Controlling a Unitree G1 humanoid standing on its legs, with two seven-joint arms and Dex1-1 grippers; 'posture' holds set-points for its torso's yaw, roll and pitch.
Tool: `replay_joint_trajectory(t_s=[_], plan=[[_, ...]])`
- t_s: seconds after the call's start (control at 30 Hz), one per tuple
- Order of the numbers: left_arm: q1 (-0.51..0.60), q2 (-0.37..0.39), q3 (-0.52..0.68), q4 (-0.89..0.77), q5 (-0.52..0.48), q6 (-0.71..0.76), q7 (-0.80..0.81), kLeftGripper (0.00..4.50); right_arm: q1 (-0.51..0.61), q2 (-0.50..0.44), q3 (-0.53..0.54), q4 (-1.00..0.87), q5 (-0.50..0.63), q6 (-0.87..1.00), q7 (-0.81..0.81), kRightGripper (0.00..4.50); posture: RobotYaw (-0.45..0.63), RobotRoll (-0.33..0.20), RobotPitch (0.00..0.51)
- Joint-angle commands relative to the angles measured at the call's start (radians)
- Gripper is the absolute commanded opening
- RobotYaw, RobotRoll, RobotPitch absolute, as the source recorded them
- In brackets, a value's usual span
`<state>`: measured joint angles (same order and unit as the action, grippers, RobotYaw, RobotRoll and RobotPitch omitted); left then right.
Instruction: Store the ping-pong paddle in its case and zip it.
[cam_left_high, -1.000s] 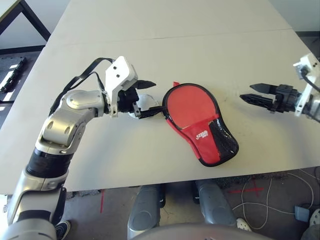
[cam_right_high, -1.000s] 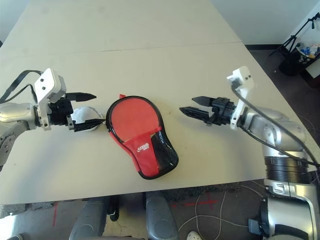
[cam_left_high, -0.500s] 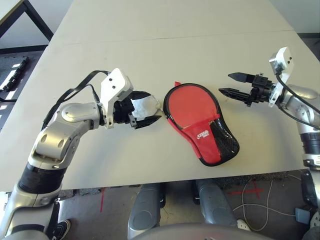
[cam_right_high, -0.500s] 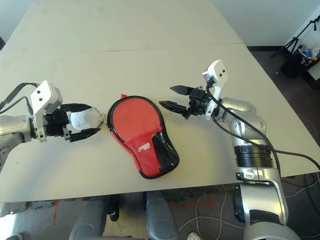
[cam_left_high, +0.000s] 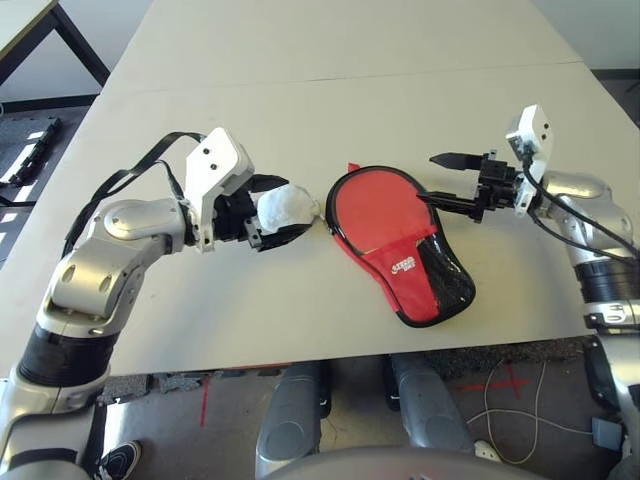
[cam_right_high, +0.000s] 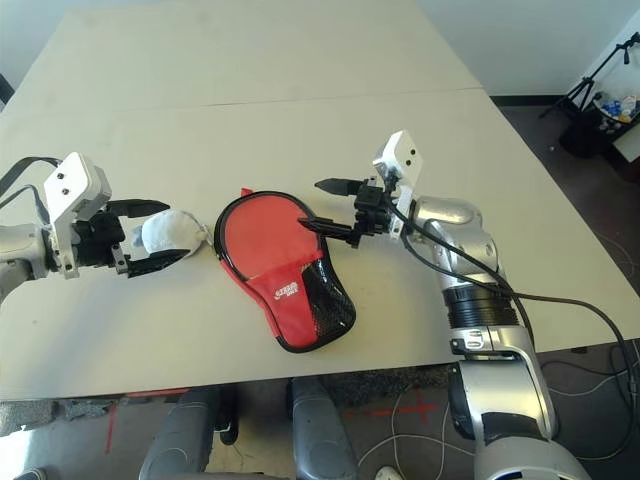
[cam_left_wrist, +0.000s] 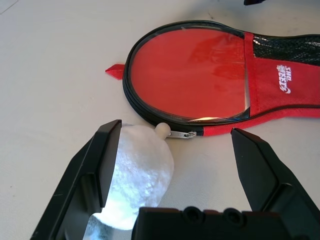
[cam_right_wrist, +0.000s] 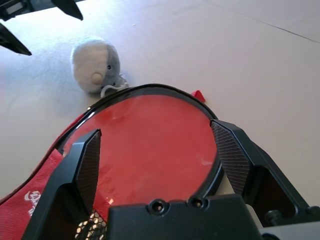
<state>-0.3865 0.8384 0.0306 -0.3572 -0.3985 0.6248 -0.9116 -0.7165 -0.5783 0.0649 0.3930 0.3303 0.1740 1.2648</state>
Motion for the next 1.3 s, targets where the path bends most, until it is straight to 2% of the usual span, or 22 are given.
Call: replay_joint_trajectory(t_s=[0.03,0.53,0.87,1.3], plan=[[-0.008,0.008,-0.022,0.016,0.013,-0.009,-0.011,4.50,-0.026,0.011,0.037,0.042,-0.040,-0.038,0.042,4.47,0.01,0.000,0.175],[-0.070,-0.001,-0.089,0.119,0.068,-0.063,-0.045,4.50,-0.058,0.054,0.091,0.130,-0.117,-0.113,0.091,4.47,-0.01,0.000,0.191],[-0.136,-0.018,-0.148,0.246,0.157,-0.125,-0.051,4.50,-0.050,0.065,0.137,0.173,-0.194,-0.164,0.098,4.47,-0.02,0.000,0.188],[-0.190,-0.004,-0.208,0.353,0.252,-0.012,-0.070,4.50,-0.040,0.070,0.134,0.161,-0.203,-0.146,0.094,4.47,-0.02,0.000,0.198]])
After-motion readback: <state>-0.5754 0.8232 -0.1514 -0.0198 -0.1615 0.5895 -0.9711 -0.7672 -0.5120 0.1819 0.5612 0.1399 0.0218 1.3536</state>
